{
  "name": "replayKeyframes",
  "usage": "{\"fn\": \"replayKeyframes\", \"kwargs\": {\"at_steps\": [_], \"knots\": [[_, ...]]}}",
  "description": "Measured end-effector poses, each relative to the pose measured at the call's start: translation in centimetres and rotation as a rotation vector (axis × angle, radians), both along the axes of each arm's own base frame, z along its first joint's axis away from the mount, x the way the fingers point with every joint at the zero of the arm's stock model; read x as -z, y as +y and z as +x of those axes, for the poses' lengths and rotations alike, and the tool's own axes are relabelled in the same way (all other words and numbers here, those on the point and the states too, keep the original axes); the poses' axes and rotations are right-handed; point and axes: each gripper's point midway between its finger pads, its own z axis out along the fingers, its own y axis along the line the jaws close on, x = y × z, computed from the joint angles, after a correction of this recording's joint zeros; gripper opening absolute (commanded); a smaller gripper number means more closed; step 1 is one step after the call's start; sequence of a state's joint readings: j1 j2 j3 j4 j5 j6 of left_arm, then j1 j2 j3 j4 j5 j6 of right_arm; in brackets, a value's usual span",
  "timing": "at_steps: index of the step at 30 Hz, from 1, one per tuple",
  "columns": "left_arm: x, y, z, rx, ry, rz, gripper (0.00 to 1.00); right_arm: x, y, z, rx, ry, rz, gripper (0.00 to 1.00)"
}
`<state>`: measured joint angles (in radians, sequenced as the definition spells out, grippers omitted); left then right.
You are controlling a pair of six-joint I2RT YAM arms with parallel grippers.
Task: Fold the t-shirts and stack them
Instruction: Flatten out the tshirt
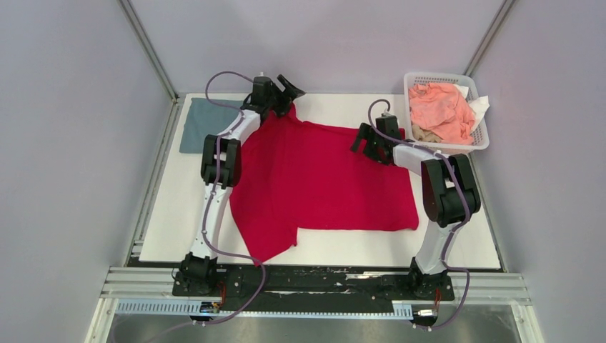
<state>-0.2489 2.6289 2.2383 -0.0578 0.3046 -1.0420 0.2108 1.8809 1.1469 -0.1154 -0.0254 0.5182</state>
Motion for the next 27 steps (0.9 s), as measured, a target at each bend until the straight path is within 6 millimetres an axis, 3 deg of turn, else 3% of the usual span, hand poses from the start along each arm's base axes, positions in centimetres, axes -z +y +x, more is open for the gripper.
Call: {"fn": "replayKeyframes", "kwargs": {"at_steps": [5, 10, 17, 20, 22, 27], "knots": [[-2.1, -1.1, 2.5, -0.062, -0.083, -0.051, 1.0, 0.0, 0.0, 0.1, 0.001, -0.001, -0.001, 1.0], [-2.6, -1.6, 3.0, -0.109, -0.115, -0.026, 1.0, 0.0, -0.1, 0.1, 0.006, 0.0, -0.006, 1.0], [-0.7, -1.3, 2.1, -0.094, -0.08, 0.085, 1.0, 0.0, -0.4, 0.2, 0.016, 0.0, -0.02, 1.0], [-1.2, -0.7, 1.1, -0.064, -0.07, 0.164, 1.0, -0.1, -1.1, 0.1, 0.034, 0.003, -0.05, 1.0], [-2.5, -0.1, 0.1, -0.047, -0.069, 0.215, 1.0, -0.7, -1.5, 0.1, 0.047, -0.004, -0.069, 1.0], [-10.0, 2.0, -4.3, -0.02, -0.121, 0.321, 1.0, -3.6, -2.3, 0.9, 0.065, -0.07, -0.107, 1.0]]}}
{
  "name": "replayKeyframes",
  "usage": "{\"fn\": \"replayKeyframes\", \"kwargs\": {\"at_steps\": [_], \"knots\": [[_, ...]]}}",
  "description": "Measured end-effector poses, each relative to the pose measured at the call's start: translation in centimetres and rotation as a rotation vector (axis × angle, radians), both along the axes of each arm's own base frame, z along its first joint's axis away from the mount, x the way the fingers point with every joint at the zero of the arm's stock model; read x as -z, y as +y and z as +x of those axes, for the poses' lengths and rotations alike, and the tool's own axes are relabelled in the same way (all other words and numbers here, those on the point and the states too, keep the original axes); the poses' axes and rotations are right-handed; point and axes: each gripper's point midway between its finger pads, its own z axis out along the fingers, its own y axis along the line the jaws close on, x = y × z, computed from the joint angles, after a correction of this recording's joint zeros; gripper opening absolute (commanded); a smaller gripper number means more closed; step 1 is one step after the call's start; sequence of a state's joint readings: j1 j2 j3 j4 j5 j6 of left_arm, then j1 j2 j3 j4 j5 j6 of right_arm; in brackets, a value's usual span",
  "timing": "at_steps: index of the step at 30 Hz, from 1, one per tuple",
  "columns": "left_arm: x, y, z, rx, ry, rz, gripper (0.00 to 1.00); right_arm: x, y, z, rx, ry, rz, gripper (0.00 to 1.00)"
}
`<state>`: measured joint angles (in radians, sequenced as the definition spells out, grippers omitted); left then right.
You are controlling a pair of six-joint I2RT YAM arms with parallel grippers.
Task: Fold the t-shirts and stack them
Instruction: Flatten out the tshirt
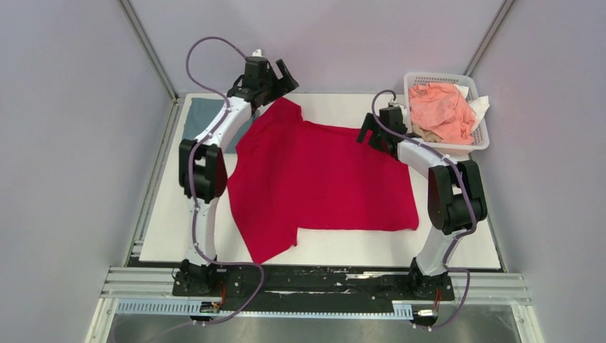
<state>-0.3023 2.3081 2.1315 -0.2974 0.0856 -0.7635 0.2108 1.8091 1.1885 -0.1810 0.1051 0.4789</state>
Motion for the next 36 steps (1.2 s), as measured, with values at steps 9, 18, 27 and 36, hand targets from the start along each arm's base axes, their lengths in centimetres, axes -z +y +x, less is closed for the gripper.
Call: {"fn": "replayKeyframes", "kwargs": {"at_steps": [9, 18, 27, 36], "knots": [[-0.9, 1.3, -12.9, 0.095, 0.053, 0.051, 1.0, -1.6, -0.5, 3.7, 0.032, -0.064, -0.048, 1.0], [12.2, -3.0, -24.1, 0.279, 0.364, 0.123, 1.0, 2.0, -0.2, 6.7, 0.039, -0.024, -0.069, 1.0], [14.5, -1.8, -25.3, 0.236, 0.389, 0.21, 1.0, 3.8, -0.4, 9.7, 0.057, -0.025, -0.066, 1.0], [14.6, -1.4, -25.2, 0.23, 0.348, 0.224, 1.0, 3.1, -1.3, 13.6, 0.158, -0.085, -0.027, 1.0]]}}
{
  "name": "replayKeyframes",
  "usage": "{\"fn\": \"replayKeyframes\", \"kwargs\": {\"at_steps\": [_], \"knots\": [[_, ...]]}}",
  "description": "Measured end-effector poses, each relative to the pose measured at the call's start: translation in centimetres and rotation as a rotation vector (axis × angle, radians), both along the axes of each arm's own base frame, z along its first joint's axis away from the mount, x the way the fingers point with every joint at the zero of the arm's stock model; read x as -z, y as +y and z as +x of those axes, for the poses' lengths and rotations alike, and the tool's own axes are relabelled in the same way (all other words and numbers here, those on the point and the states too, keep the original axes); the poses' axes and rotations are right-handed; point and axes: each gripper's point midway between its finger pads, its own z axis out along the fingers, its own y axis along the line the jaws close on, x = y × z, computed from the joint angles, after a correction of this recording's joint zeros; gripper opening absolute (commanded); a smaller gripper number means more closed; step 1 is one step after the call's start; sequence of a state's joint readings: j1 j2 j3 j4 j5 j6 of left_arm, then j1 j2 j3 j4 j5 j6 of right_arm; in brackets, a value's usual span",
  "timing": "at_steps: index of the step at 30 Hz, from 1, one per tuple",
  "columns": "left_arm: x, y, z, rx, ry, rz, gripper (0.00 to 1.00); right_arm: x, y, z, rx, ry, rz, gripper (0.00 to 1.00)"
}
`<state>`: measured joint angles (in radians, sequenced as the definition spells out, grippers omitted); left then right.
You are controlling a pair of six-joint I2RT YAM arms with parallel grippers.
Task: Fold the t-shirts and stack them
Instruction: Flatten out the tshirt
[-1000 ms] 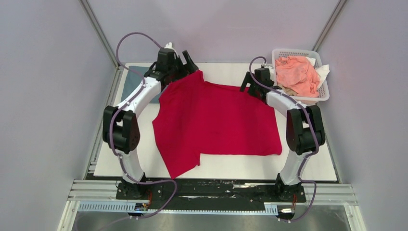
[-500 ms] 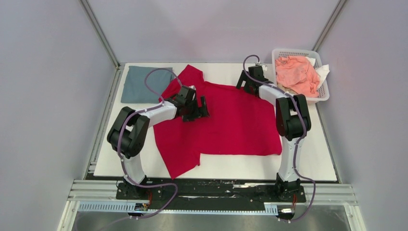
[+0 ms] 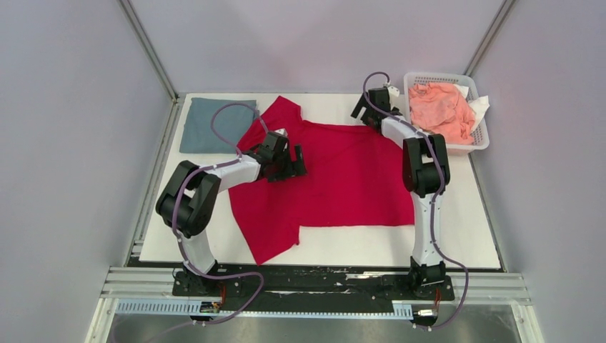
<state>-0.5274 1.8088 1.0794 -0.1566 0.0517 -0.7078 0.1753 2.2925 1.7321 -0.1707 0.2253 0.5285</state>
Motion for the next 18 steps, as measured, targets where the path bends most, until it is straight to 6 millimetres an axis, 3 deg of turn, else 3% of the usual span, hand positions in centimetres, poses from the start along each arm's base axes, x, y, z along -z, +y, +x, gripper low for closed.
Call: {"fn": "replayKeyframes", "kwargs": {"at_steps": [8, 13, 18], "knots": [[0.0, 0.2, -0.1, 0.004, -0.027, 0.001, 1.0, -2.7, -0.1, 7.1, 0.103, -0.169, 0.037, 1.0], [-0.1, 0.2, -0.1, 0.008, -0.028, 0.003, 1.0, -3.5, 0.7, 7.2, 0.067, -0.179, 0.055, 1.0], [-0.1, 0.2, -0.1, 0.008, -0.028, 0.001, 1.0, -3.9, 2.8, 3.3, -0.047, -0.118, 0.072, 1.0]]}}
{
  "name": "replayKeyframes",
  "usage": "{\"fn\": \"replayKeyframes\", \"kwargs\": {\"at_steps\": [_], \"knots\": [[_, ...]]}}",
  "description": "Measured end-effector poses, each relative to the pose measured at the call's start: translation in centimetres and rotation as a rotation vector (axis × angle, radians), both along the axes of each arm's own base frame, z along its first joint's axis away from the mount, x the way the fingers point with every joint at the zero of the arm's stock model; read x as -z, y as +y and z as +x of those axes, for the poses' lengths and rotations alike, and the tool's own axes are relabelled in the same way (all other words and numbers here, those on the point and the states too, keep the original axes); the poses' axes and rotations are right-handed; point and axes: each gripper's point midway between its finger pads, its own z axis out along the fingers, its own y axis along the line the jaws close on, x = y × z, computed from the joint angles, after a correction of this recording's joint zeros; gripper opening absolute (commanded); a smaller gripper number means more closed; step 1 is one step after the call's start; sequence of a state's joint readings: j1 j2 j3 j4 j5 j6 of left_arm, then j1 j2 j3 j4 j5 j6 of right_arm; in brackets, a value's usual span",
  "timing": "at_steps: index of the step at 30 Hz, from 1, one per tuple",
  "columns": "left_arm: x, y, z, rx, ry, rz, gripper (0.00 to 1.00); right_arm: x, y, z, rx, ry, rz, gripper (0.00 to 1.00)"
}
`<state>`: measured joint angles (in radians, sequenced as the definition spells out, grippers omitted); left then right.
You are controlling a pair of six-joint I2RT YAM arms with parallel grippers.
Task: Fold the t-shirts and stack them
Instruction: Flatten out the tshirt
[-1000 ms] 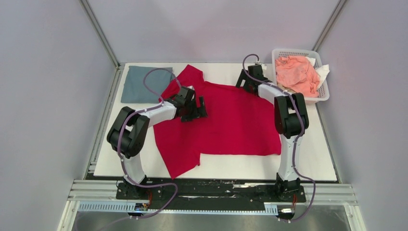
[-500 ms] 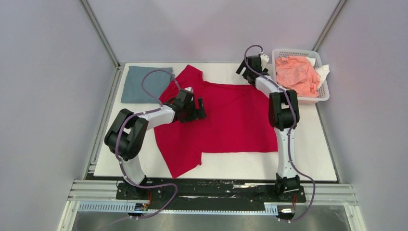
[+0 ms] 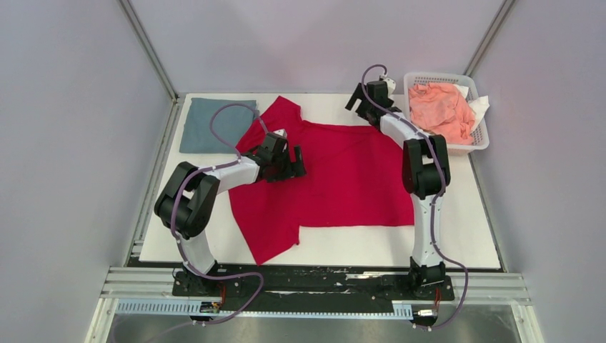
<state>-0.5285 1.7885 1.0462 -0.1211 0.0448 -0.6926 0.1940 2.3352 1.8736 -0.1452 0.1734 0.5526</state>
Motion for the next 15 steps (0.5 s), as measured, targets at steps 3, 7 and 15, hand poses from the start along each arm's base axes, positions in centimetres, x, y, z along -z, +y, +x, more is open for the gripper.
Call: {"fn": "replayKeyframes", "kwargs": {"at_steps": [3, 7, 15], "knots": [[0.0, 0.0, 0.0, 0.002, 0.001, -0.001, 1.0, -0.3, 1.9, -2.6, -0.06, 0.031, 0.028, 1.0], [0.0, 0.0, 0.0, 0.002, 0.001, -0.001, 1.0, 0.5, 3.9, -4.9, -0.098, 0.069, 0.048, 1.0], [0.0, 0.0, 0.0, 0.003, 0.001, -0.001, 1.0, 3.1, 5.6, -7.1, -0.106, 0.146, 0.101, 1.0]]}}
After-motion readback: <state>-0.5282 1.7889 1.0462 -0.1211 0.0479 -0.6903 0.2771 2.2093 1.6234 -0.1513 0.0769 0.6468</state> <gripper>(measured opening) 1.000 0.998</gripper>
